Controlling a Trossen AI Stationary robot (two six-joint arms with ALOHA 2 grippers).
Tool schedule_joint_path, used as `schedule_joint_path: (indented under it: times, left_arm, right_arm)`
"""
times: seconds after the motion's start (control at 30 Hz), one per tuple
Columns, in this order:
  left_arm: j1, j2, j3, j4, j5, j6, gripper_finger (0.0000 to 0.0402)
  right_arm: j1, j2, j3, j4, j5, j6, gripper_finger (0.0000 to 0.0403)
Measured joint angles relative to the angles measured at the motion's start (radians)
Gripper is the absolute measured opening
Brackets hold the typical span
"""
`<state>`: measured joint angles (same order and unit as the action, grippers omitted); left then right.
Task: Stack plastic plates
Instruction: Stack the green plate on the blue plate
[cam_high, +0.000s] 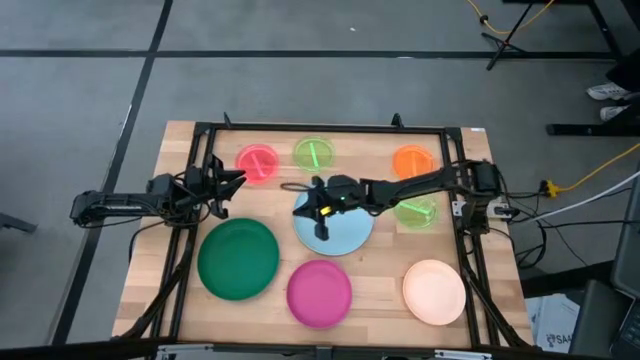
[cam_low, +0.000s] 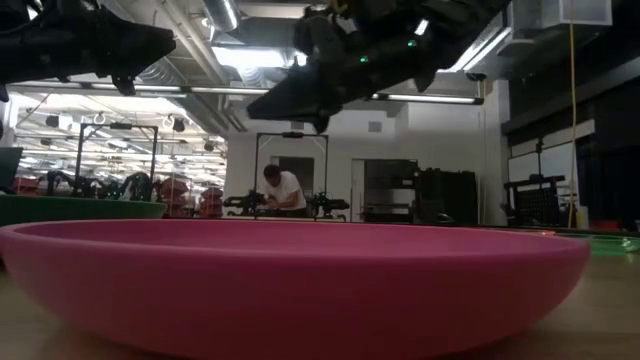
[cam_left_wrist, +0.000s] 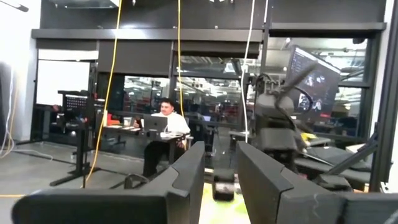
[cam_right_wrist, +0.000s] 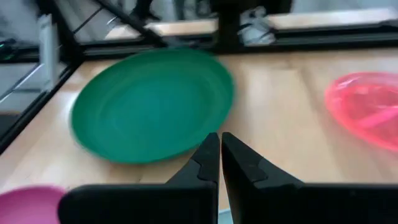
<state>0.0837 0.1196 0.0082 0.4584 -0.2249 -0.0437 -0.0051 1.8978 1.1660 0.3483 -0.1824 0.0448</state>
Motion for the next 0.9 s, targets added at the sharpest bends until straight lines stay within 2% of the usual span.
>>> schedule_joint_path:
  times: [0.13, 0.23, 0.5, 0.63, 0.9]
  left_arm:
    - [0.0, 0.0, 0.0, 0.0, 0.0, 0.0, 0.0086]
    - [0.0, 0.0, 0.0, 0.0, 0.0, 0.0, 0.0086]
    - [0.0, 0.0, 0.0, 0.003, -0.002, 0.001, 0.0086]
    - [0.0, 0.0, 0.0, 0.004, -0.005, 0.001, 0.0086]
    - [0.0, 0.0, 0.0, 0.007, -0.062, -0.014, 0.0086]
  right_arm:
    - [0.025, 0.072, 0.064, -0.01, -0.045, -0.029, 0.0015]
    - [0.049, 0.123, 0.116, -0.028, -0.047, -0.079, 0.0035]
    - [0.111, 0.236, 0.248, -0.135, -0.047, -0.244, 0.0142]
    - [0.135, 0.279, 0.308, -0.196, -0.047, -0.346, 0.018]
    - [0.142, 0.301, 0.359, -0.224, -0.107, -0.497, 0.0192]
